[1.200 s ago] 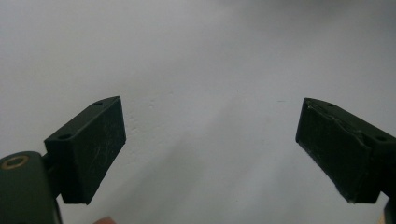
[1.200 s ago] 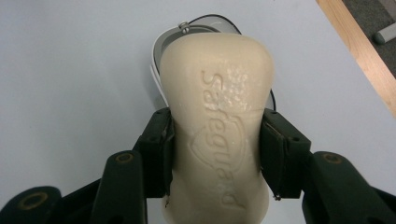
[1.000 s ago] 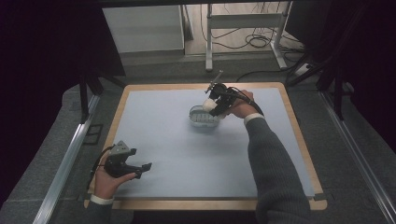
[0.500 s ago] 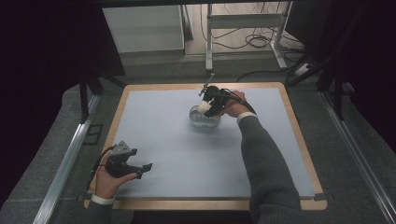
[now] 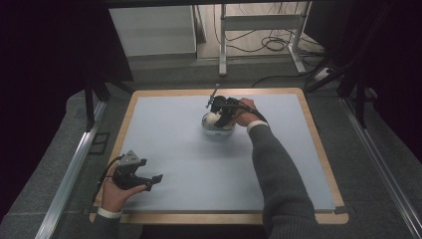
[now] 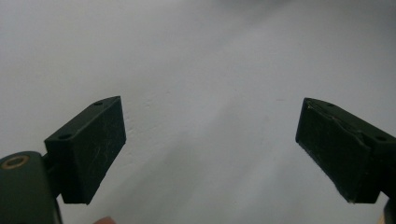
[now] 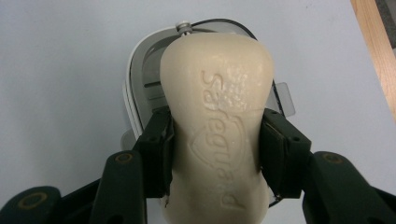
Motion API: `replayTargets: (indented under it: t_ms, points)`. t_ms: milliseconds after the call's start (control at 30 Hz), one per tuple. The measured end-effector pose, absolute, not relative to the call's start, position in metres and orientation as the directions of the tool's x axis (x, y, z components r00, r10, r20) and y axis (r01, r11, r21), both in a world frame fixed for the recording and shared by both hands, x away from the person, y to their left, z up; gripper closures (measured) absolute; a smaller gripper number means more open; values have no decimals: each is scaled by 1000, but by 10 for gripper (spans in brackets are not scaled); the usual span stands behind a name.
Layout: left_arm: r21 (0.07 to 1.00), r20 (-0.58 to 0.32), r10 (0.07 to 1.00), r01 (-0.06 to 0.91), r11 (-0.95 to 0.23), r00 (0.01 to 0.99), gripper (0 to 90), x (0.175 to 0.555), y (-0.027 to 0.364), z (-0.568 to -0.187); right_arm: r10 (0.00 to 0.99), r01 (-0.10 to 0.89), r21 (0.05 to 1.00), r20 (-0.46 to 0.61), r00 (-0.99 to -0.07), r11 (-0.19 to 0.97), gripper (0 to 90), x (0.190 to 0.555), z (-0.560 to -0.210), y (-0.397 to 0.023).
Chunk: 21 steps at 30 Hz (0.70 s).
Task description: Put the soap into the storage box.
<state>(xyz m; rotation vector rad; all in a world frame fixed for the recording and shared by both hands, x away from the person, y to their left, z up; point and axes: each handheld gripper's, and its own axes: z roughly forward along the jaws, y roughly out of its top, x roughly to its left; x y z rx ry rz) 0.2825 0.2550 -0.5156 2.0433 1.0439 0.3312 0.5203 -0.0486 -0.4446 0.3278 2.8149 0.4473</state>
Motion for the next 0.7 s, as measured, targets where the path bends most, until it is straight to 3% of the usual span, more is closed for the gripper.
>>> replayTargets:
  t_ms: [200, 233, 367, 700]
  points:
    - [755, -118, 771, 561, -339, 625, 89, 283, 254, -516, 270, 187, 326, -232, -935, 927, 479, 520, -449, -47]
    - [754, -118, 771, 561, -340, 626, 89, 283, 254, -516, 306, 215, 366, -211, -928, 905, 482, 518, -446, -48]
    - [753, -119, 770, 562, -342, 627, 89, 283, 254, -516, 317, 222, 377, -210, -925, 899, 474, 517, -443, -50]
    - [751, -116, 768, 562, -347, 629, 90, 284, 252, -517, 431, 285, 538, -166, -887, 793, 362, 503, -425, -63]
